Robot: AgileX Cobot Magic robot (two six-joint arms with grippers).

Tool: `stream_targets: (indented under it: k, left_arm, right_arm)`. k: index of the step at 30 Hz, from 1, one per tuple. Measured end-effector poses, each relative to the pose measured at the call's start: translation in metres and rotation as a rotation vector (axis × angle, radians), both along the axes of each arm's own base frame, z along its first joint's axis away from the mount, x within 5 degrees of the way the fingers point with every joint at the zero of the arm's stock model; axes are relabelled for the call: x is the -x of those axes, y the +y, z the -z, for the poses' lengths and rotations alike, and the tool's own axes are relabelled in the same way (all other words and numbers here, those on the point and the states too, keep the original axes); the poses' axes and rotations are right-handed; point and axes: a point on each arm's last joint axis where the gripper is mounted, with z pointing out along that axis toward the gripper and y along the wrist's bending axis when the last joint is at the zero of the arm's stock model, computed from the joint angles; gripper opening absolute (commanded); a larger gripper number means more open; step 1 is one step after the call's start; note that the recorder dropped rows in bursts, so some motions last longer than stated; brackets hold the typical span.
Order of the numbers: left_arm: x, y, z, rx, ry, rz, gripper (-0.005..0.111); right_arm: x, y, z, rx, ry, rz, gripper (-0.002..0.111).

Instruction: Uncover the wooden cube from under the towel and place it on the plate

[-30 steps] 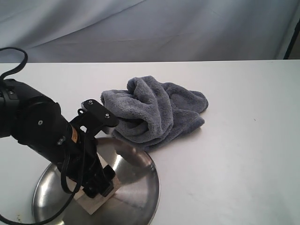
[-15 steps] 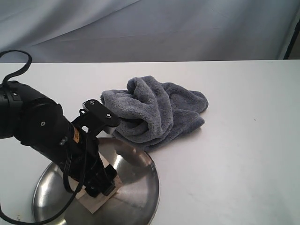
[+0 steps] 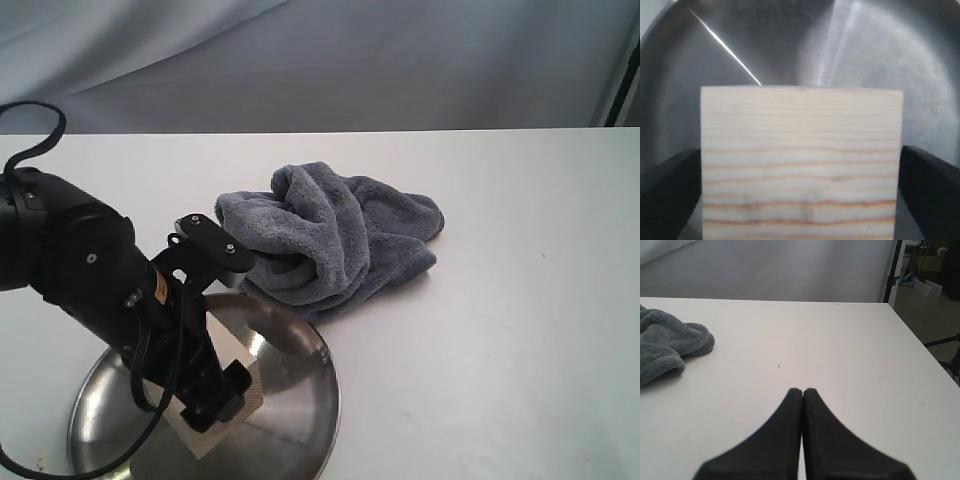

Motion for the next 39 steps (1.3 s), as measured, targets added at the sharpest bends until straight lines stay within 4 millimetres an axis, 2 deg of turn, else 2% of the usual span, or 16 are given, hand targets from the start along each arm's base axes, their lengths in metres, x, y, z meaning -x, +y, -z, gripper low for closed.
stream_targets:
  k: [6,12,21,24,31,34,39]
  left_arm:
    - [0.001,0.000,-0.032,-0.040,0.068,0.004,0.104]
    - [0.009,0.005,-0.062,0.013,0.011,0.003,0.104]
    - [0.025,0.020,-0.136,0.264,-0.339,0.002,0.104]
    - [0.034,0.034,-0.158,0.269,-0.461,-0.015,0.104]
    - [0.051,0.080,-0.212,0.250,-0.857,-0.171,0.104]
    - [0.059,0.092,-0.222,0.249,-0.942,-0.201,0.104]
    - [0.067,0.103,-0.211,0.218,-1.042,-0.178,0.104]
  right_arm:
    - [0.000,0.000,0.000,0.000,0.000,0.000,0.000]
    - [0.000,0.000,0.000,0.000,0.000,0.000,0.000]
    - [0.000,0.000,0.000,0.000,0.000,0.000,0.000]
    - [0.000,0.000,0.000,0.000,0.000,0.000,0.000]
    - [0.000,0.000,0.000,0.000,0.000,0.000,0.000]
    - [0.000,0.000,0.000,0.000,0.000,0.000,0.000]
    - [0.000,0.000,0.000,0.000,0.000,0.000,0.000]
